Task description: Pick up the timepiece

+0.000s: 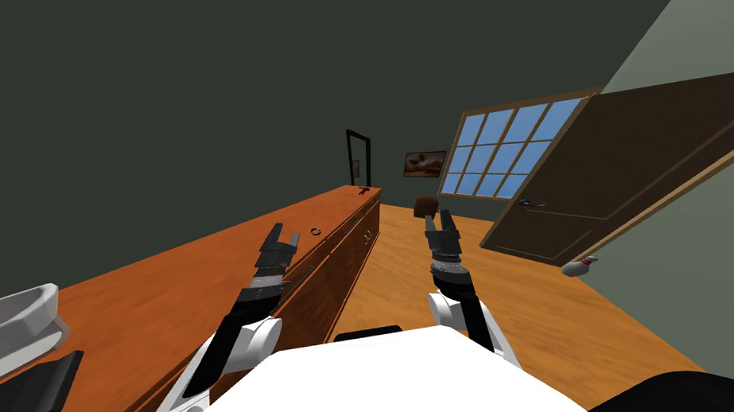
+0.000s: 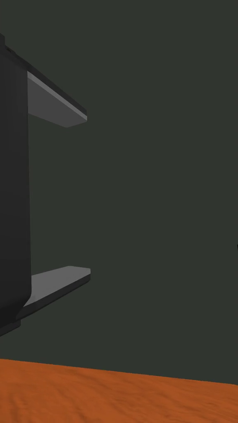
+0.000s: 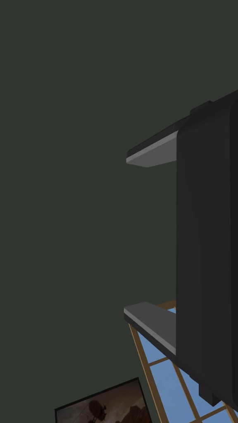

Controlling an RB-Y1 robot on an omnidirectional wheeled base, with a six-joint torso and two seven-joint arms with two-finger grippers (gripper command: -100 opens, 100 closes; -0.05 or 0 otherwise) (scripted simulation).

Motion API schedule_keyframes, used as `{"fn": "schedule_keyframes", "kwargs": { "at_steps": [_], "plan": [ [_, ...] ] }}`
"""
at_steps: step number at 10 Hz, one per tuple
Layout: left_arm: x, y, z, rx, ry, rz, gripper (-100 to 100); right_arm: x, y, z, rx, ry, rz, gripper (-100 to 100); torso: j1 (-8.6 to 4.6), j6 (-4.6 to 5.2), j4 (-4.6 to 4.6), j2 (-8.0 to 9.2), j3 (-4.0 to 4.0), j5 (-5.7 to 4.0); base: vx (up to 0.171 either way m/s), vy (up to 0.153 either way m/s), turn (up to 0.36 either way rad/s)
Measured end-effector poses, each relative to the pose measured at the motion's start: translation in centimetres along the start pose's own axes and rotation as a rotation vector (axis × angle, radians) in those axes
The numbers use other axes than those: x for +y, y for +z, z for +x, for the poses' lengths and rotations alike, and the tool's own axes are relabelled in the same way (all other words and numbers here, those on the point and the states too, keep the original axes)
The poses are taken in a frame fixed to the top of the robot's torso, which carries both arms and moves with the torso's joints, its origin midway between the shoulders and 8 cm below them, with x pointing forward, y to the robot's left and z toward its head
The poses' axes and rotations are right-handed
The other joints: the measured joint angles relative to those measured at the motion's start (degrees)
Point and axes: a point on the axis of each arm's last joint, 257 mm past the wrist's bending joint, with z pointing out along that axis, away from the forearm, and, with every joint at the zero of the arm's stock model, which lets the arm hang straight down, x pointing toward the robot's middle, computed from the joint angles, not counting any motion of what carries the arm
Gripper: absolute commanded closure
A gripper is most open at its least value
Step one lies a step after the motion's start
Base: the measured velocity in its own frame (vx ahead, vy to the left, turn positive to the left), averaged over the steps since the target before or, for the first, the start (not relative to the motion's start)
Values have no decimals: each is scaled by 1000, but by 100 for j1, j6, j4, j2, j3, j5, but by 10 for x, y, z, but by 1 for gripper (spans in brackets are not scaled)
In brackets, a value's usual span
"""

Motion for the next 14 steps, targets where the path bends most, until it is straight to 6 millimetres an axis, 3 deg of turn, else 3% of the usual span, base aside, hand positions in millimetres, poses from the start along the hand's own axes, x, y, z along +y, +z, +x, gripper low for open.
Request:
{"fn": "schedule_keyframes", "kwargs": {
  "at_steps": [14],
  "plan": [
    [31, 20, -22, 53, 143, -227, -100, 0, 0, 0, 0, 0, 0, 0, -3, 0, -1, -4, -2, 0, -5, -3, 16]
  ]
}}
